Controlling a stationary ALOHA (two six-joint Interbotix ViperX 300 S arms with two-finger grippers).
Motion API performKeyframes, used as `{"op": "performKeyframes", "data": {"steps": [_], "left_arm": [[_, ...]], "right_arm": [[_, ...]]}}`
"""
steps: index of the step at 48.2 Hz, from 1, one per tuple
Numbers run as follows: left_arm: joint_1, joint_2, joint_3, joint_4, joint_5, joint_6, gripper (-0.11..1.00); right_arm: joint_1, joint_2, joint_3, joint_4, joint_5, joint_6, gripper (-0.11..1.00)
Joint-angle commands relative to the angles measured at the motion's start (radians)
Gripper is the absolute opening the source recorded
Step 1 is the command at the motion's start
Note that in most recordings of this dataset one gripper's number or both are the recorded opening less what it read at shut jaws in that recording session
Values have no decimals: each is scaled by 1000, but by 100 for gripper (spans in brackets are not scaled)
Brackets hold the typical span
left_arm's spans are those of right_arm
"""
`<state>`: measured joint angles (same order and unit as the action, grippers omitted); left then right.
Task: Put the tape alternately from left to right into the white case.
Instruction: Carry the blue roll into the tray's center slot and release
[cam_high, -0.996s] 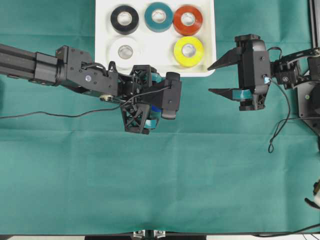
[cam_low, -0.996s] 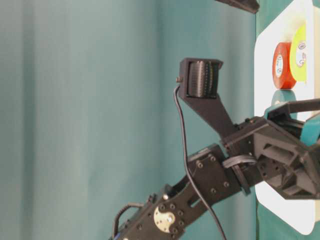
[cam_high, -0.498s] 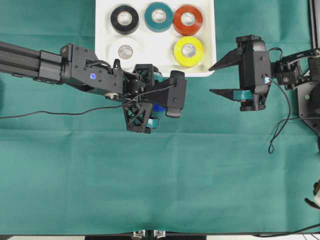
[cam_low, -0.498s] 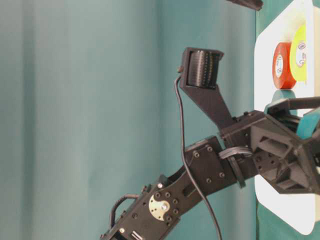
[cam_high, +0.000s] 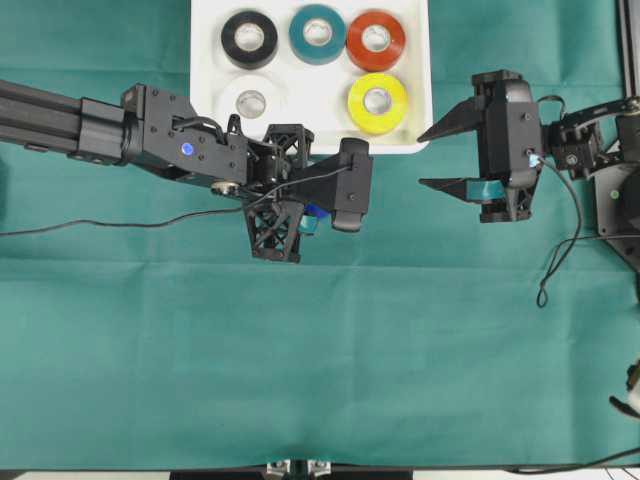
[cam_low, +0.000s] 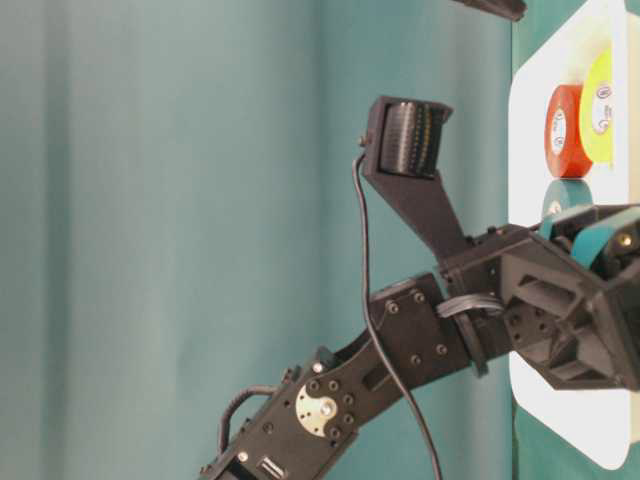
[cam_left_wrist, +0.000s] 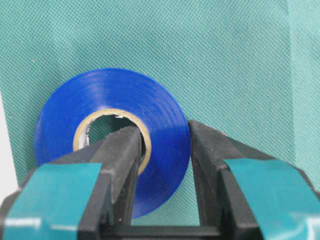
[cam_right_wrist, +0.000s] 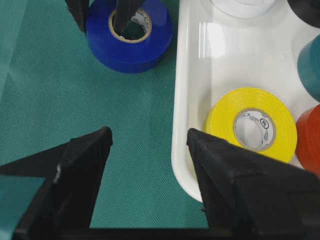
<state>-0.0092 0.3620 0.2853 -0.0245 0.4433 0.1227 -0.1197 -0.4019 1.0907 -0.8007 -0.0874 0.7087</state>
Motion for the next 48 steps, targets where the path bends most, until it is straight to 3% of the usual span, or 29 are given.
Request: {"op": "performKeyframes", "data": {"steps": [1,27,48], "left_arm": [[0,-31,-17,2,0,-2,-3],[-32,-209,-14,2,117,2,-3],[32,-209,-15,5,138,11,-3]], "right_arm": [[2,-8,-8,3,-8,2,69],[2,-9,-2,3,-8,2,69],[2,-9,-2,3,-8,2,69]]}}
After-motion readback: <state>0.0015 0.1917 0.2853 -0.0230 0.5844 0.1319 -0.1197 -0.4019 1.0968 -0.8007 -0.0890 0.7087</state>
